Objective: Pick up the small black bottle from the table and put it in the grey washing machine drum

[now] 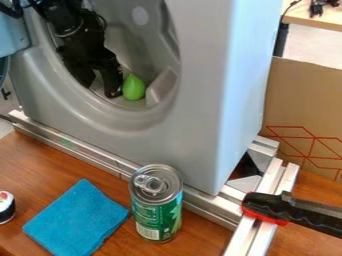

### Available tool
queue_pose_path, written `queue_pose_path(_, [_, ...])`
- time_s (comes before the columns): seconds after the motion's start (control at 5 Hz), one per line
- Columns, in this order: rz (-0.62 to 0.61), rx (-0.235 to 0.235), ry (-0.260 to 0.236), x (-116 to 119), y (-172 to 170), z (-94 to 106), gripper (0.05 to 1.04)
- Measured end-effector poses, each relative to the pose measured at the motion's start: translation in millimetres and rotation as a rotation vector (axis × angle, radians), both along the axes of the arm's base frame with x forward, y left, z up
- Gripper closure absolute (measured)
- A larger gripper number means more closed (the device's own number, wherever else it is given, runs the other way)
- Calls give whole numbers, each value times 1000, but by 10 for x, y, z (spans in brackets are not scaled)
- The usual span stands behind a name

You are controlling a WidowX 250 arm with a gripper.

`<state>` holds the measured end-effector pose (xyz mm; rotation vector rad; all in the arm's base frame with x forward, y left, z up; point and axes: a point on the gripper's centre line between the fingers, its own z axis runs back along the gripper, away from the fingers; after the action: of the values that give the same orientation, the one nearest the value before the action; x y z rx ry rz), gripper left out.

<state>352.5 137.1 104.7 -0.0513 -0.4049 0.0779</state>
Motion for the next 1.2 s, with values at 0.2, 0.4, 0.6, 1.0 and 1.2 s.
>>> queue_pose_path(0.2, [-2, 18, -13, -111, -33, 114, 83])
queue_pose_path(0.4, [-4, 22, -20, -267, -102, 231, 83])
queue_pose_path(0.6, [0, 19, -17, -485, -146, 329, 83])
queue_pose_path(1.0, [10, 55, 227, -1245, -145, 271, 83])
queue_pose_path(1.2, [8, 77, 337, -1572, -128, 149, 83])
